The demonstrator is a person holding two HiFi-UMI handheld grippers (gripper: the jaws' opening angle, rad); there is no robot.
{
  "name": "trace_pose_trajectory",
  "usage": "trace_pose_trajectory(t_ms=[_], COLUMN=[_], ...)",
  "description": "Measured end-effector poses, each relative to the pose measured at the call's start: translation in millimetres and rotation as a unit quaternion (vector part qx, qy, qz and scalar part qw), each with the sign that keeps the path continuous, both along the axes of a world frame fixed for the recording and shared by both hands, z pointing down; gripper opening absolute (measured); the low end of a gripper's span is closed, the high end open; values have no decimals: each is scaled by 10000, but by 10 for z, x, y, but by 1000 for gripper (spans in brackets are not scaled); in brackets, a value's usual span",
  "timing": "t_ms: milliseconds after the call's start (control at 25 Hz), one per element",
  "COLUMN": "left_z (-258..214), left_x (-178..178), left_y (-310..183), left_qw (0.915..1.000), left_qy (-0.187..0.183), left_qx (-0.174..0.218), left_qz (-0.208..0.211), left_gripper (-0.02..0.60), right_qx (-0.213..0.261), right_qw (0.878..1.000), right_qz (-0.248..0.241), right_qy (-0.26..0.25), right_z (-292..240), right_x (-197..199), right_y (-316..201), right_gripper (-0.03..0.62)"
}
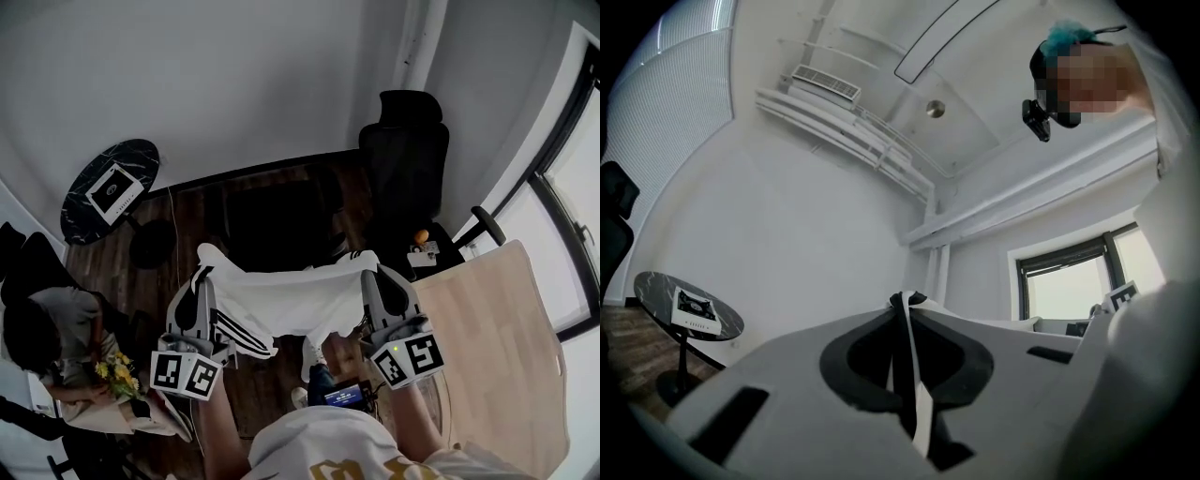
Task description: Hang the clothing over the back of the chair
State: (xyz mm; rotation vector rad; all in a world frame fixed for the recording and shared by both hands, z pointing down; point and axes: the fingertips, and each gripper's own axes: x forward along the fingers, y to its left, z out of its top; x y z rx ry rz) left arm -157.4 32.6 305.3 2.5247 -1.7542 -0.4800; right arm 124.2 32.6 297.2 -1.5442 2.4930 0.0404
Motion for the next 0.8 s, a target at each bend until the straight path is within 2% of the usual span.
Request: trace_pose_trajectory(t_ms=[280,480,800], left_z=[-385,-592,-643], left_x=[-28,-72,-264], left_y=[-189,-355,-795], left_qw=[9998,9993,9994], left_qy=[91,-19,-68], left_qx=[188,355,272], left_qz=[-39,-126,-213], left_gripper=[26,26,26], right_qx=[239,419,556], right_qw=[9997,9991,9982], right_qz=[-27,2,-127], right_qy=[-46,-37,203], right_z=[-393,-623,-854], right_x=[-51,-65,-195], right_y=[-218,-413,-832], right_gripper=[20,19,20])
